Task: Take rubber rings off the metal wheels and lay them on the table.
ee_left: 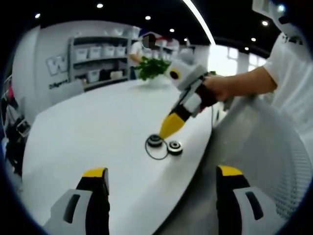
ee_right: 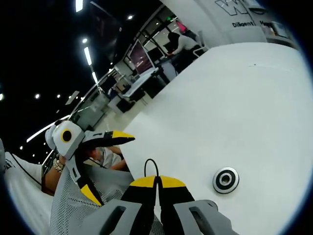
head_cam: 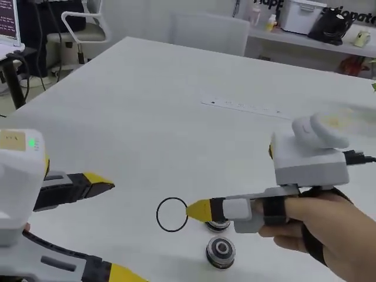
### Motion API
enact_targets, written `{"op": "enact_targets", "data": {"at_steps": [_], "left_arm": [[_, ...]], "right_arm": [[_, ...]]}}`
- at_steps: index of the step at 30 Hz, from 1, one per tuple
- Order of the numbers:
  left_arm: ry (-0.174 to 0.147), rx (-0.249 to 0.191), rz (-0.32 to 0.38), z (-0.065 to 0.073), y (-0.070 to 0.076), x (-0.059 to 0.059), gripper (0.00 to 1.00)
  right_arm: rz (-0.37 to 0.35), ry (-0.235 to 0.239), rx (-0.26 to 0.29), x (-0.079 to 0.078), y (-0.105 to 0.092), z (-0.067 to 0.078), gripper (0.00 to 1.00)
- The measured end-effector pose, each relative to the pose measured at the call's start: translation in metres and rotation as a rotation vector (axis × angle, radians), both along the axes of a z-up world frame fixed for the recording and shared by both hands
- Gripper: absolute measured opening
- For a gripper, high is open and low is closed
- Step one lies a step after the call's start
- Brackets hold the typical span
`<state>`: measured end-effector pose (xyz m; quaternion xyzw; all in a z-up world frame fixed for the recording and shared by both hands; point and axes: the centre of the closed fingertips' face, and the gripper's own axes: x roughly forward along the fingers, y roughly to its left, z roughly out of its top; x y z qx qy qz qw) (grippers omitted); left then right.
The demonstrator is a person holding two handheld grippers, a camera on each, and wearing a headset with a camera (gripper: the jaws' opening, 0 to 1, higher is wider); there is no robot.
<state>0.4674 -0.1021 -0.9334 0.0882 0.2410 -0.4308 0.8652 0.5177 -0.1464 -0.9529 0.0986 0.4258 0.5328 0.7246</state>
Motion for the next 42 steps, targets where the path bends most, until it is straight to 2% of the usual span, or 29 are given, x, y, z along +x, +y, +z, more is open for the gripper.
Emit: {"op": "enact_targets", "data": {"at_steps": [4, 10, 18, 21, 25, 30, 36, 42], "left_arm": [[0.004, -0.007, 0.005, 0.000, 0.000, 0.000, 0.92], [0.011, -0.003, 0.010, -0.002, 0.002, 0.001, 0.91], [0.024, -0.016, 0.028, -0.003, 0.004, 0.002, 0.91], [0.021, -0.016, 0.032, -0.002, 0.005, 0.003, 0.91], [0.038, -0.013, 0.029, -0.005, 0.005, 0.001, 0.92], [0.040, -0.012, 0.029, -0.006, 0.005, 0.001, 0.91], [0.046, -0.018, 0.034, -0.006, 0.005, 0.001, 0.91], [0.050, -0.017, 0.038, -0.007, 0.006, 0.001, 0.91]], "right_arm": [[-0.007, 0.013, -0.028, -0.002, -0.002, -0.015, 0.00], [-0.037, 0.059, -0.032, -0.007, -0.005, -0.032, 0.00], [-0.050, 0.071, -0.077, -0.010, -0.007, -0.050, 0.00], [-0.036, 0.057, -0.084, -0.012, -0.004, -0.051, 0.00], [-0.031, 0.026, -0.099, -0.011, -0.003, -0.054, 0.00], [-0.018, 0.006, -0.113, -0.011, -0.002, -0.057, 0.00], [0.014, -0.073, -0.141, -0.009, 0.000, -0.058, 0.00], [0.036, -0.107, -0.153, -0.009, 0.001, -0.059, 0.04]]}}
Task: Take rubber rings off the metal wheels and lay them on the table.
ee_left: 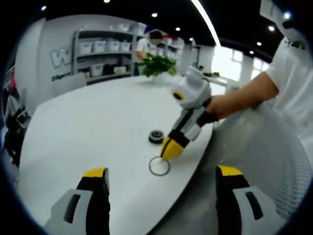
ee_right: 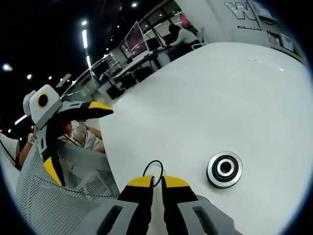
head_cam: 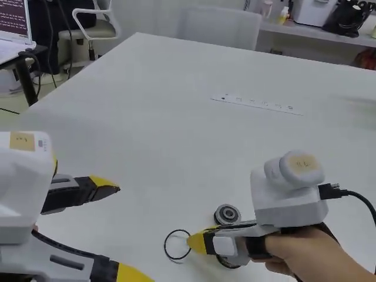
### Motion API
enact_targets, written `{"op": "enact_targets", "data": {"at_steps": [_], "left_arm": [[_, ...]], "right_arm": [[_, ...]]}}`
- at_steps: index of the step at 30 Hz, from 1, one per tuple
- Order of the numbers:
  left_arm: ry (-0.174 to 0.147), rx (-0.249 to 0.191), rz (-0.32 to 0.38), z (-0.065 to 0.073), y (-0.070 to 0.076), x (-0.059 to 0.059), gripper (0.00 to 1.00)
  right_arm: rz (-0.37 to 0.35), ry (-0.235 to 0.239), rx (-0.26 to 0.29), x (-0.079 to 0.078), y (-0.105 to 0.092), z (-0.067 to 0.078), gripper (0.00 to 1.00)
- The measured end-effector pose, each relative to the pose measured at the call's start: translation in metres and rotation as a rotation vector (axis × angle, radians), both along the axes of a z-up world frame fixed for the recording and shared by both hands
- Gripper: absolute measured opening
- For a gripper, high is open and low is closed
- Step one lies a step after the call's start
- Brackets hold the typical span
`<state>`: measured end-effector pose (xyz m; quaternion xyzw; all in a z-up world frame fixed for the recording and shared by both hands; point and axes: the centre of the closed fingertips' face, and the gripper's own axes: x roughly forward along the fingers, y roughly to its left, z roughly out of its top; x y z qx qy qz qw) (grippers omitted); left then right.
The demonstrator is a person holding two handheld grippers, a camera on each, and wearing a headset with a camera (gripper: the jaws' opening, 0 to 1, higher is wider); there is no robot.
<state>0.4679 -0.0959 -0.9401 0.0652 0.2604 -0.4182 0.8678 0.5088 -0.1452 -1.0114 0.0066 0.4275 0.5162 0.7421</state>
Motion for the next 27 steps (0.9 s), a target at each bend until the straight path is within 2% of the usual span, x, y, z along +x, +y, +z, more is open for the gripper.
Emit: {"op": "enact_targets", "data": {"at_steps": [9, 15, 19, 27], "left_arm": [[0.008, -0.005, 0.006, 0.000, 0.001, 0.000, 0.91], [0.006, 0.001, 0.005, -0.001, 0.001, 0.000, 0.91], [0.001, 0.000, 0.005, 0.000, 0.000, 0.001, 0.91], [0.000, 0.003, -0.001, 0.000, -0.001, 0.000, 0.91]], "right_arm": [[0.030, -0.071, -0.025, 0.002, 0.000, 0.006, 0.08], [0.035, -0.090, -0.036, 0.005, -0.004, 0.009, 0.08], [0.011, -0.096, -0.015, 0.010, -0.008, 0.017, 0.08], [-0.048, -0.123, 0.054, 0.023, -0.018, 0.043, 0.08]]}}
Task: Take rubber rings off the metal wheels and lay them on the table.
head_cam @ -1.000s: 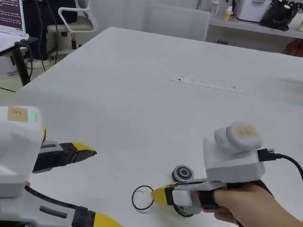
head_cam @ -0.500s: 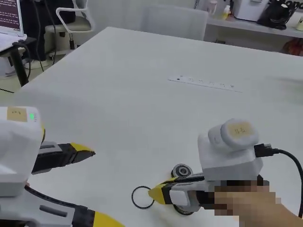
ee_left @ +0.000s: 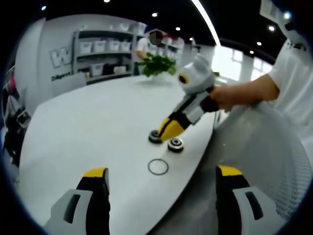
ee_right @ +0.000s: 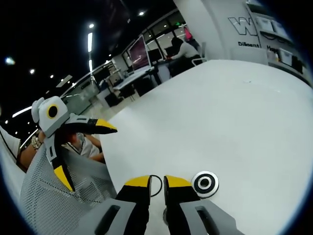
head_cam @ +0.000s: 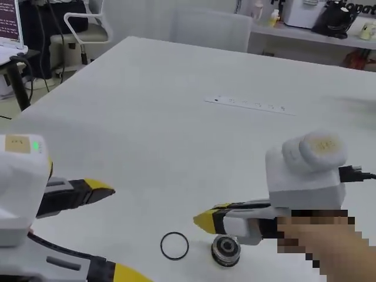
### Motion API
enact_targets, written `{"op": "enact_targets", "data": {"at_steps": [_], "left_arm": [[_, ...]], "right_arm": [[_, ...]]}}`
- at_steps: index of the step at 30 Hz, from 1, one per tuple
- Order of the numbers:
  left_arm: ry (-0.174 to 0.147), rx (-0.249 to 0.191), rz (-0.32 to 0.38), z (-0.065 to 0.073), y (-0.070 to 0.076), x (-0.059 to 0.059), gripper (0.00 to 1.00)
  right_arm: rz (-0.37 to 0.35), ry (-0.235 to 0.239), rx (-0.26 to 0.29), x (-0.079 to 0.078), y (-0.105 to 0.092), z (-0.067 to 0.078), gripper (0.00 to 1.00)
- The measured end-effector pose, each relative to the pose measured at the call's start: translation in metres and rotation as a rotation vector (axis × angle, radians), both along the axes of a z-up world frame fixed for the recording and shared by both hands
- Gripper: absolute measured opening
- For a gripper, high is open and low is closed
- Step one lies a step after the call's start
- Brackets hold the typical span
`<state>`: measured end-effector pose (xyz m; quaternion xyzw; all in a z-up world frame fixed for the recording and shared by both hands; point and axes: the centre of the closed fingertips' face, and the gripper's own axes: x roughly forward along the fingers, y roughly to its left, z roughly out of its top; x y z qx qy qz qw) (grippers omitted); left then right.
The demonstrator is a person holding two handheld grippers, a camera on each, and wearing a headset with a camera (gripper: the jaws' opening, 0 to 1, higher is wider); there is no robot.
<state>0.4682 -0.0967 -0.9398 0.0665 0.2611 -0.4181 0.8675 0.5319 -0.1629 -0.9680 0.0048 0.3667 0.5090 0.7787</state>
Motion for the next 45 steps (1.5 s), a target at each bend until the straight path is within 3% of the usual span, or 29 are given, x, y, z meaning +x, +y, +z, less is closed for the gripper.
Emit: {"op": "enact_targets", "data": {"at_steps": [9, 16, 20, 25, 28, 32, 35, 45], "left_arm": [[-0.006, -0.006, -0.004, 0.001, -0.002, 0.000, 0.91], [-0.006, -0.008, -0.010, 0.001, -0.002, -0.001, 0.91], [-0.004, -0.011, -0.016, 0.001, -0.003, -0.002, 0.91], [-0.003, -0.010, -0.021, 0.001, -0.004, -0.003, 0.91], [-0.001, -0.004, -0.026, 0.000, -0.004, -0.003, 0.91], [0.000, 0.006, -0.035, -0.001, -0.005, -0.004, 0.91], [0.001, 0.004, -0.040, -0.001, -0.006, -0.004, 0.91], [0.011, 0.012, -0.034, -0.002, -0.005, -0.005, 0.91]], "right_arm": [[-0.036, -0.040, 0.047, 0.009, -0.007, 0.025, 0.09], [-0.031, -0.101, 0.061, 0.010, -0.013, 0.045, 0.11], [-0.032, -0.084, 0.078, 0.010, -0.018, 0.048, 0.12], [-0.048, -0.099, 0.100, 0.012, -0.024, 0.057, 0.14], [-0.044, -0.077, 0.156, 0.012, -0.026, 0.067, 0.13], [-0.056, -0.084, 0.175, 0.015, -0.034, 0.073, 0.13], [-0.107, -0.084, 0.209, 0.024, -0.043, 0.078, 0.12], [-0.183, -0.078, 0.208, 0.038, -0.068, 0.068, 0.12]]}}
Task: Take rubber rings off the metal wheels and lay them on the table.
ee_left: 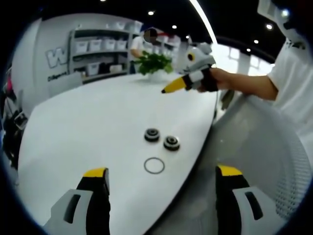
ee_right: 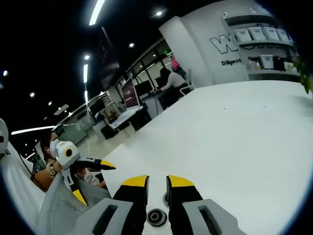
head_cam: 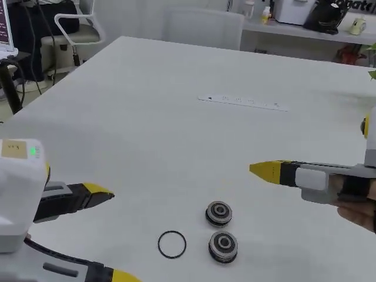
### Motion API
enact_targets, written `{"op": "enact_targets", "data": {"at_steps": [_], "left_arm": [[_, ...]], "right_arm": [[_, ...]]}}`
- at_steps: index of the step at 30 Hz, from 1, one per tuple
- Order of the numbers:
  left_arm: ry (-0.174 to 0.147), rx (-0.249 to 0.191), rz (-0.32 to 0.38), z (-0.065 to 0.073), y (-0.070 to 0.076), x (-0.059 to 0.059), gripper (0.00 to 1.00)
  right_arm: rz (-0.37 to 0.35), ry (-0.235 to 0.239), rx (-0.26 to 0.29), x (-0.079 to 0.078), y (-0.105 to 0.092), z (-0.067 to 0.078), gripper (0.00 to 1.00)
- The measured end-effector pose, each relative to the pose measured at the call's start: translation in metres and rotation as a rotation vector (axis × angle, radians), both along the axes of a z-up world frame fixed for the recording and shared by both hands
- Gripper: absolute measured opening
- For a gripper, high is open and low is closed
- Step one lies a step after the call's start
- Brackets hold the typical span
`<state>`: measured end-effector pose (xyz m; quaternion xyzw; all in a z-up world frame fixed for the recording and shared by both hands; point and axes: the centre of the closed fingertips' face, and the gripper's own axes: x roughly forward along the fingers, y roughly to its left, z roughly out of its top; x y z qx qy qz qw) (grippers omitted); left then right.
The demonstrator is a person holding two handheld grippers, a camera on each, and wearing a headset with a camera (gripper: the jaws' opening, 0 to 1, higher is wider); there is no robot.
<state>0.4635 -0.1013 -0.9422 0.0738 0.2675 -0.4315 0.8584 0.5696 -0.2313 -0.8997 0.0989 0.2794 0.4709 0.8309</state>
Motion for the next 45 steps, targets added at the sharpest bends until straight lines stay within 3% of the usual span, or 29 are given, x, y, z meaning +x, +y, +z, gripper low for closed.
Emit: {"op": "enact_targets", "data": {"at_steps": [9, 12, 13, 16, 19, 22, 26, 30, 34, 40, 45], "left_arm": [[-0.003, -0.016, 0.004, 0.003, -0.001, 0.002, 0.89], [-0.084, 0.006, -0.006, 0.014, 0.000, 0.009, 0.85], [-0.097, 0.024, -0.019, 0.016, 0.000, 0.010, 0.83], [-0.091, 0.054, -0.046, 0.016, -0.001, 0.010, 0.83], [-0.115, 0.045, -0.064, 0.025, -0.006, 0.016, 0.83], [-0.138, 0.013, -0.085, 0.042, -0.015, 0.024, 0.82], [-0.195, 0.016, -0.138, 0.063, -0.029, 0.036, 0.82], [-0.230, 0.004, -0.180, 0.076, -0.045, 0.046, 0.80], [-0.257, 0.025, -0.222, 0.080, -0.065, 0.056, 0.78], [-0.294, 0.021, -0.314, 0.084, -0.096, 0.065, 0.76], [-0.291, 0.004, -0.355, 0.071, -0.114, 0.069, 0.69]], "right_arm": [[0.014, 0.043, -0.030, -0.002, 0.003, -0.016, 0.14], [0.037, 0.049, -0.039, -0.007, 0.006, -0.019, 0.15], [0.043, 0.051, -0.045, -0.008, 0.007, -0.020, 0.15], [0.053, 0.052, -0.060, -0.011, 0.007, -0.023, 0.16], [0.062, 0.051, -0.069, -0.013, 0.008, -0.024, 0.16], [0.070, 0.053, -0.075, -0.014, 0.008, -0.026, 0.17], [0.072, 0.049, -0.089, -0.014, 0.007, -0.028, 0.17], [0.079, 0.044, -0.099, -0.016, 0.007, -0.030, 0.18], [0.088, 0.044, -0.107, -0.017, 0.008, -0.032, 0.18], [0.099, 0.042, -0.127, -0.019, 0.008, -0.036, 0.19], [0.108, 0.043, -0.153, -0.020, 0.007, -0.041, 0.19]]}}
